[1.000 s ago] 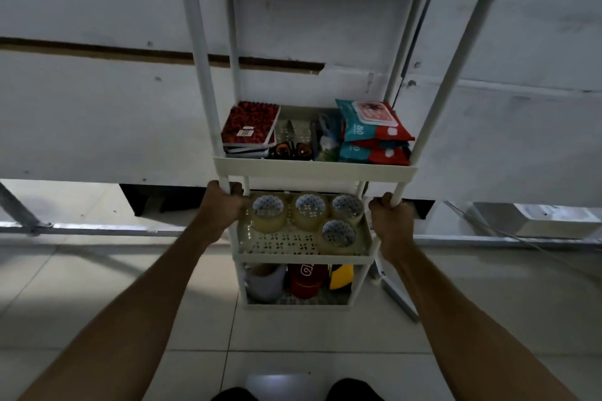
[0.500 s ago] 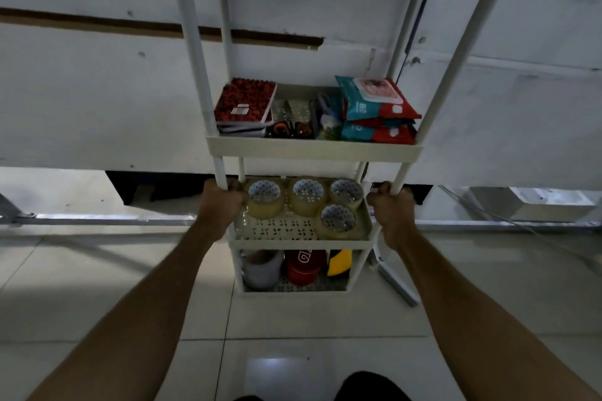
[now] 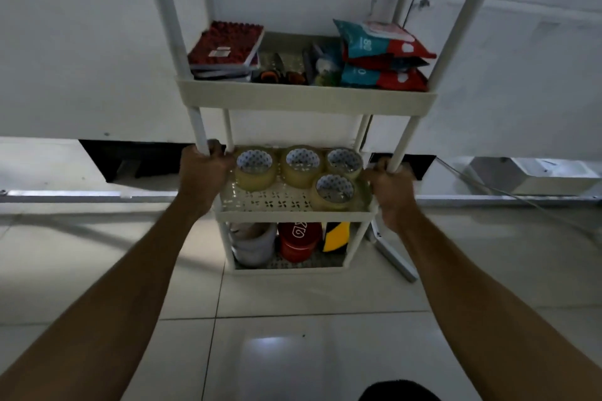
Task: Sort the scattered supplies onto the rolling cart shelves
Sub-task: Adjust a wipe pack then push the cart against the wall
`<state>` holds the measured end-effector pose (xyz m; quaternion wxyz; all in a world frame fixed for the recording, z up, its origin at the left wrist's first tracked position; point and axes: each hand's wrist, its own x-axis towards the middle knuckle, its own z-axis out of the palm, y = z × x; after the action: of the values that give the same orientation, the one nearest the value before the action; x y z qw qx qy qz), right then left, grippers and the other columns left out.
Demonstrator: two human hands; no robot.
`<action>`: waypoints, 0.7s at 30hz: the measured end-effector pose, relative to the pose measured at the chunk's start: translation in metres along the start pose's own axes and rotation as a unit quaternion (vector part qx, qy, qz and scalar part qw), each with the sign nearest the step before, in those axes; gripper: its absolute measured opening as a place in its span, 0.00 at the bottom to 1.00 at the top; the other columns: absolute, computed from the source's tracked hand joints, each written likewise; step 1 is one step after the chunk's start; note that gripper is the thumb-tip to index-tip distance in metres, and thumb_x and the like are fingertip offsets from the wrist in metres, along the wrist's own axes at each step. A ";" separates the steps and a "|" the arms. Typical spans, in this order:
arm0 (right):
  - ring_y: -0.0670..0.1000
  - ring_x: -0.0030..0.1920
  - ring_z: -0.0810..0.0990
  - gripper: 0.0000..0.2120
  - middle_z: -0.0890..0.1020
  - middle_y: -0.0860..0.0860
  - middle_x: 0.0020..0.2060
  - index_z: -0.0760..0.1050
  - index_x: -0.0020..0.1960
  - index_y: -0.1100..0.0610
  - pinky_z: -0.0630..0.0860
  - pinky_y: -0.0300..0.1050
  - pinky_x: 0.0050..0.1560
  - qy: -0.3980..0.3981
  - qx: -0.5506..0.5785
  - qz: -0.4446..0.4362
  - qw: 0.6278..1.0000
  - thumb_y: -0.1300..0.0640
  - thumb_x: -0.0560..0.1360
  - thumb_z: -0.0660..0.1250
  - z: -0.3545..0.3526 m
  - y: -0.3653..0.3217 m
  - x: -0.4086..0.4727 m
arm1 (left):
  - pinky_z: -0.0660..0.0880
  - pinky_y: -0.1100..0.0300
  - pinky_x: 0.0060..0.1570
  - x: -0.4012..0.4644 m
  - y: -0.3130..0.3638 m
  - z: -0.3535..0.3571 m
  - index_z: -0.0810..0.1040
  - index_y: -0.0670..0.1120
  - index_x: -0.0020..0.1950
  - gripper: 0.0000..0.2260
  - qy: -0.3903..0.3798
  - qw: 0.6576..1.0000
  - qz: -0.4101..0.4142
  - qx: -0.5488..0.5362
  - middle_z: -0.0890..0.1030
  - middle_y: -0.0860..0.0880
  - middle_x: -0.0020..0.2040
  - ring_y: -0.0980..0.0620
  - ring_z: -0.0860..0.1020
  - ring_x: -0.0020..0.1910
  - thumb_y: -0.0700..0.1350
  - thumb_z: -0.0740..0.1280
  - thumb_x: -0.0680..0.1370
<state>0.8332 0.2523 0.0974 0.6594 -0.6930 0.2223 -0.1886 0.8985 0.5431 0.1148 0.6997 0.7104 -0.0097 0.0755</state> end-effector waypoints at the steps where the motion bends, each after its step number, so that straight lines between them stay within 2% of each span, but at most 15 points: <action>1: 0.52 0.35 0.72 0.20 0.71 0.55 0.32 0.65 0.29 0.50 0.72 0.48 0.37 0.013 0.004 0.001 1.000 0.69 0.67 0.69 0.002 0.011 -0.002 | 0.63 0.69 0.23 -0.002 -0.007 0.001 0.60 0.51 0.24 0.23 0.014 1.000 0.023 -0.001 0.62 0.58 0.19 0.59 0.62 0.21 0.27 0.65 0.67; 3: 0.52 0.35 0.72 0.19 0.71 0.55 0.32 0.65 0.29 0.50 0.71 0.48 0.37 0.022 0.012 0.001 1.000 0.69 0.67 0.68 0.004 0.023 -0.001 | 0.64 0.68 0.24 -0.007 -0.019 0.004 0.60 0.48 0.27 0.22 0.045 0.998 0.046 0.006 0.64 0.58 0.19 0.59 0.63 0.22 0.27 0.67 0.68; 6: 0.46 0.26 0.69 0.20 0.69 0.48 0.25 0.66 0.24 0.50 0.68 0.41 0.29 0.005 0.021 -0.004 1.000 0.71 0.64 0.66 0.003 0.026 0.009 | 0.63 0.64 0.25 -0.007 -0.024 0.006 0.60 0.48 0.27 0.22 0.059 0.998 0.025 0.010 0.63 0.57 0.19 0.55 0.63 0.22 0.27 0.67 0.67; 8: 0.45 0.21 0.66 0.21 0.66 0.45 0.20 0.65 0.20 0.51 0.65 0.38 0.24 -0.017 0.003 -0.020 1.000 0.72 0.62 0.65 0.001 0.023 0.013 | 0.61 0.66 0.23 -0.004 -0.016 0.001 0.61 0.49 0.24 0.20 -0.007 0.999 -0.013 -0.031 0.63 0.54 0.19 0.54 0.62 0.20 0.32 0.67 0.64; 11: 0.46 0.21 0.65 0.22 0.65 0.46 0.19 0.63 0.19 0.52 0.65 0.38 0.25 -0.047 -0.015 -0.032 0.998 0.73 0.61 0.65 -0.002 0.023 0.013 | 0.58 0.71 0.18 -0.002 -0.008 -0.005 0.61 0.51 0.19 0.14 -0.133 0.982 -0.071 -0.114 0.62 0.54 0.18 0.58 0.60 0.16 0.38 0.64 0.57; 13: 0.47 0.23 0.66 0.20 0.66 0.47 0.21 0.63 0.21 0.51 0.66 0.40 0.27 -0.040 -0.008 -0.045 0.998 0.71 0.60 0.66 -0.002 0.022 0.010 | 0.60 0.70 0.19 -0.003 -0.014 -0.006 0.61 0.51 0.20 0.19 -0.120 0.989 -0.026 -0.079 0.63 0.55 0.19 0.58 0.62 0.18 0.32 0.65 0.62; 15: 0.50 0.28 0.69 0.17 0.69 0.49 0.26 0.66 0.27 0.49 0.69 0.44 0.30 -0.034 0.013 -0.080 0.996 0.68 0.61 0.68 -0.003 0.025 0.001 | 0.66 0.66 0.23 -0.008 -0.024 -0.007 0.65 0.52 0.25 0.23 -0.058 0.996 0.070 -0.007 0.66 0.56 0.21 0.58 0.67 0.21 0.26 0.66 0.67; 17: 0.55 0.38 0.74 0.14 0.74 0.54 0.37 0.69 0.40 0.47 0.75 0.50 0.37 -0.031 0.032 -0.126 0.991 0.61 0.63 0.71 -0.007 0.036 -0.012 | 0.73 0.66 0.30 -0.015 -0.038 -0.012 0.70 0.52 0.37 0.18 -0.012 0.988 0.146 0.040 0.72 0.53 0.31 0.58 0.72 0.30 0.29 0.70 0.68; 18: 0.57 0.45 0.75 0.18 0.74 0.56 0.46 0.68 0.46 0.46 0.77 0.52 0.42 -0.026 0.033 -0.133 0.990 0.60 0.64 0.72 -0.009 0.047 -0.017 | 0.75 0.66 0.35 -0.022 -0.049 -0.014 0.70 0.54 0.44 0.18 0.000 0.985 0.166 0.055 0.73 0.51 0.39 0.57 0.73 0.37 0.33 0.72 0.68; 19: 0.58 0.51 0.75 0.23 0.73 0.59 0.53 0.66 0.51 0.45 0.79 0.53 0.46 -0.017 0.032 -0.119 0.992 0.62 0.63 0.72 -0.010 0.061 -0.022 | 0.76 0.66 0.40 -0.028 -0.064 -0.015 0.67 0.55 0.51 0.22 0.011 0.983 0.170 0.071 0.72 0.49 0.46 0.55 0.73 0.43 0.37 0.74 0.67; 21: 0.57 0.55 0.75 0.30 0.71 0.58 0.57 0.62 0.53 0.45 0.80 0.49 0.43 -0.022 0.041 -0.052 0.998 0.70 0.61 0.68 -0.008 0.090 -0.029 | 0.75 0.65 0.47 -0.042 -0.099 -0.016 0.62 0.51 0.59 0.32 0.015 0.986 0.116 0.120 0.67 0.46 0.56 0.52 0.71 0.53 0.37 0.77 0.63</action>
<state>0.7989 0.2592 0.0086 0.6812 -0.6800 0.1639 -0.2160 0.8671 0.5570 0.0118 0.5960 0.7818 -0.0724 0.1680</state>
